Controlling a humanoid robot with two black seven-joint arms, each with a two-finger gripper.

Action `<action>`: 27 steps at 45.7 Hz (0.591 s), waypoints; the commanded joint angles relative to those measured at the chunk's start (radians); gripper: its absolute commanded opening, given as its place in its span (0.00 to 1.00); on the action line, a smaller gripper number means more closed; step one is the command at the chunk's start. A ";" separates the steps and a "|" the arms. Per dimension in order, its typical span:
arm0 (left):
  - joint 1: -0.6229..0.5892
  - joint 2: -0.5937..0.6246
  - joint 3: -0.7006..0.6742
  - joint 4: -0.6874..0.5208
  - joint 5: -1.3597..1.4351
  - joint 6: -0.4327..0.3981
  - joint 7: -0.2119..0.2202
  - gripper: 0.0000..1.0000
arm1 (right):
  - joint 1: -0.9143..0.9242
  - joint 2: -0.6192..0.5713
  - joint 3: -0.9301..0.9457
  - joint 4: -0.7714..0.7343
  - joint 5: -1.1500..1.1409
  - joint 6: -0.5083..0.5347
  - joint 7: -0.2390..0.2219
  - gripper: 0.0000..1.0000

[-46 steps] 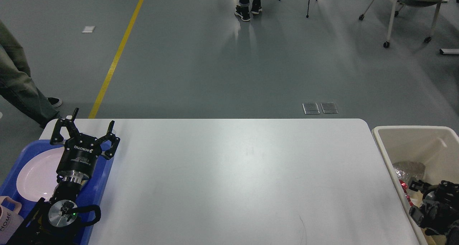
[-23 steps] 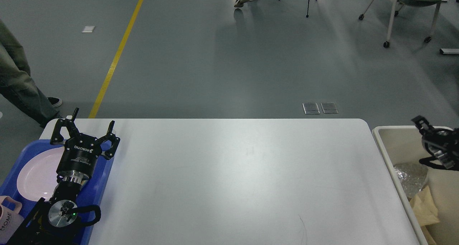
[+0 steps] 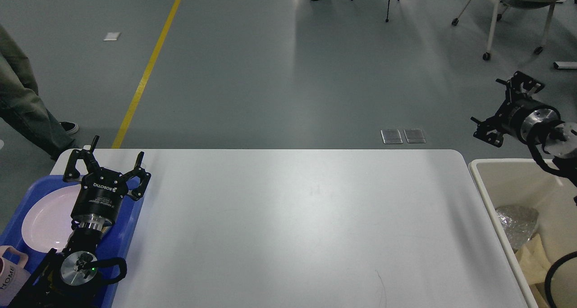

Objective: Tidy desktop

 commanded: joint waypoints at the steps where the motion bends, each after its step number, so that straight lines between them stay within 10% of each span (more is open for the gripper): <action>1: 0.000 0.001 0.000 0.000 0.000 -0.001 -0.002 0.97 | -0.221 0.042 0.242 0.069 -0.019 0.200 0.174 1.00; 6: 0.000 0.000 0.000 0.000 0.000 -0.001 -0.002 0.97 | -0.359 0.093 0.328 0.090 -0.071 0.317 0.382 1.00; 15: 0.000 0.000 0.000 0.000 0.000 0.001 -0.002 0.97 | -0.502 0.220 0.440 0.072 -0.283 0.326 0.535 1.00; 27: 0.000 0.000 0.000 0.000 0.000 0.001 -0.002 0.97 | -0.548 0.321 0.448 0.069 -0.415 0.299 0.586 1.00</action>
